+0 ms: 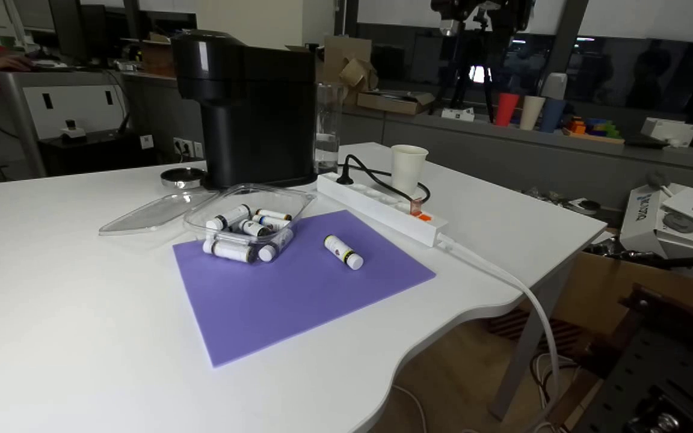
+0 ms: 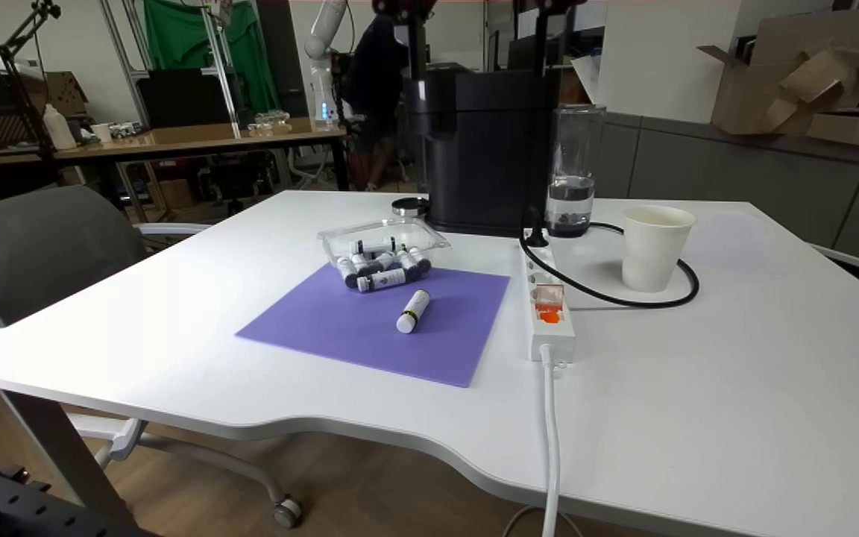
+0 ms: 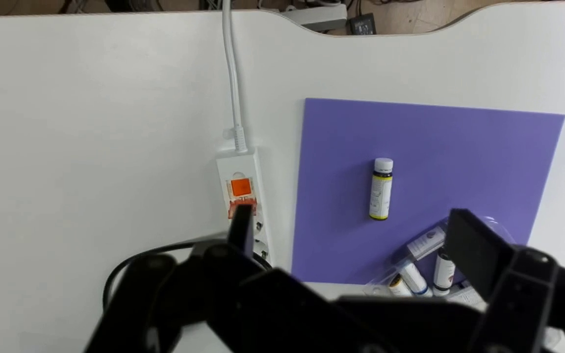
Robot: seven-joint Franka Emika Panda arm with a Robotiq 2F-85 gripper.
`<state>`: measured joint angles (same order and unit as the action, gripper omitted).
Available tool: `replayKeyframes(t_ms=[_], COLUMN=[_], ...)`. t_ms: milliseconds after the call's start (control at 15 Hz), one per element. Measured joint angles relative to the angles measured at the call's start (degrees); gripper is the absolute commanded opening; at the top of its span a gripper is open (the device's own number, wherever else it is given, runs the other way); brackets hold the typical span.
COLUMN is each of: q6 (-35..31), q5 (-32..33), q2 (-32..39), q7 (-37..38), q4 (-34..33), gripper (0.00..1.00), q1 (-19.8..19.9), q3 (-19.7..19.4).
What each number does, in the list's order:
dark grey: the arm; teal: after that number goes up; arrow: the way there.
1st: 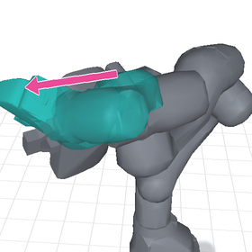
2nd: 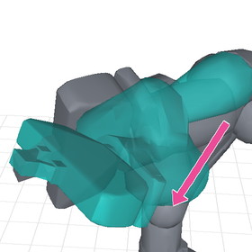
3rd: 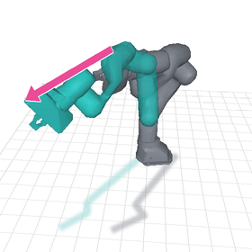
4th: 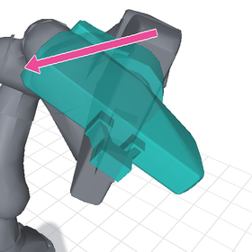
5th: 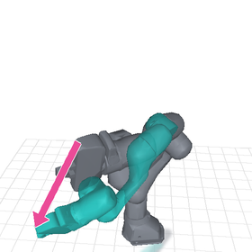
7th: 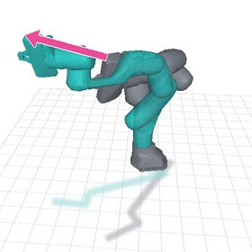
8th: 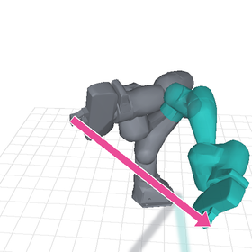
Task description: Press the power button on the extension cord.
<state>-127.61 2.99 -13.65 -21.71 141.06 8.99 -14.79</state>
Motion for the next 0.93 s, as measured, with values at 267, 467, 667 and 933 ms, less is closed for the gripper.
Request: replayKeyframes(t_ms=[267, 467, 667, 933], q6=[-1.4, -3.0, -5.3, -5.6], q5=[3.3, 4.6, 5.0, 4.8], q2=[7.3, 14.7, 22.2, 30.8], q7=[1.7, 1.8, 1.7, 1.6], q4=[-4.3, -9.1, -14.3, -20.4], gripper=[1.00, 1.00, 1.00, 0.67], q1=[1.7, 2.8, 3.1, 3.2], q3=[0.0, 0.0, 0.1, 1.7])
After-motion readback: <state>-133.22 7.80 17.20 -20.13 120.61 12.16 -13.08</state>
